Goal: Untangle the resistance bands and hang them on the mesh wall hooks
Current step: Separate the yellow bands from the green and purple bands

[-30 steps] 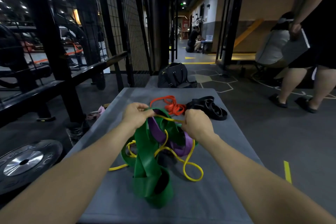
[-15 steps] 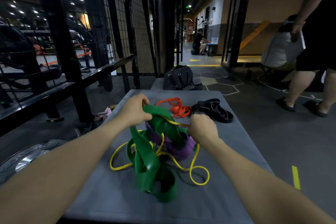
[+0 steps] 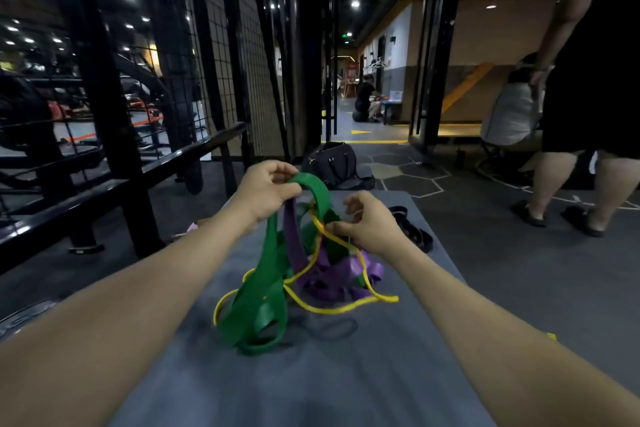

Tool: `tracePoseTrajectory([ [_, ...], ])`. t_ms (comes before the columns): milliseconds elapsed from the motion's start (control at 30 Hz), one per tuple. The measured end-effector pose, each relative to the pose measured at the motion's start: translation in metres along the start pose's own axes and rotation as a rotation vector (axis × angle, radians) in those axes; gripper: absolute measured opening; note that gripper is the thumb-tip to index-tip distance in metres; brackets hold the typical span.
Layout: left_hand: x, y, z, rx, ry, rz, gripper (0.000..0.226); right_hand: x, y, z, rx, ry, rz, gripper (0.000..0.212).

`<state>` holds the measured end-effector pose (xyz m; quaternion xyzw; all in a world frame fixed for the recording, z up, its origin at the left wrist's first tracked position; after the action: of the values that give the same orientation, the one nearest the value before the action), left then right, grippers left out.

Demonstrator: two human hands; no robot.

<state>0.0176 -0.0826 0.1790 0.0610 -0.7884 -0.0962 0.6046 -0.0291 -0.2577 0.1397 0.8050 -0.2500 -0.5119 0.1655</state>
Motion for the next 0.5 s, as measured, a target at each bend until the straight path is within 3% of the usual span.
tracePoseTrajectory([
  [67, -0.007, -0.004, 0.010, -0.048, -0.001, -0.001, 0.031, 0.001, -0.014, 0.000, -0.082, 0.000, -0.045, 0.074],
  [133, -0.017, -0.005, 0.018, -0.086, 0.029, 0.046, 0.031, 0.001, -0.035, 0.001, -0.219, 0.018, -0.048, 0.078],
  [200, -0.022, -0.004, 0.024, -0.114, 0.039, 0.084, 0.031, 0.004, -0.054, 0.004, -0.319, 0.055, 0.013, 0.067],
  [333, -0.021, -0.001, 0.028, -0.170, 0.008, 0.042, 0.033, 0.010, -0.061, 0.004, -0.344, 0.071, 0.232, 0.047],
  [400, -0.025, 0.002, 0.030, -0.215, 0.010, -0.078, 0.034, 0.012, -0.057, 0.003, -0.376, 0.081, 0.362, 0.046],
  [500, -0.045, -0.001, 0.042, -0.337, 0.037, -0.590, 0.032, 0.009, -0.053, 0.003, -0.398, 0.147, 0.565, 0.056],
])
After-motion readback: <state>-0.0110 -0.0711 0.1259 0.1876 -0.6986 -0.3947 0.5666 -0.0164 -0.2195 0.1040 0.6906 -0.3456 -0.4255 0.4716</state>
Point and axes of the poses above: each hand's wrist, its own z-axis away from the middle knuckle, its own y-axis out of the back of the hand, x = y × z, the point moved 10 cm from there along -z, towards the middle knuckle, and after that the axes turned 8 degrees about y, right-handed, at the moved point
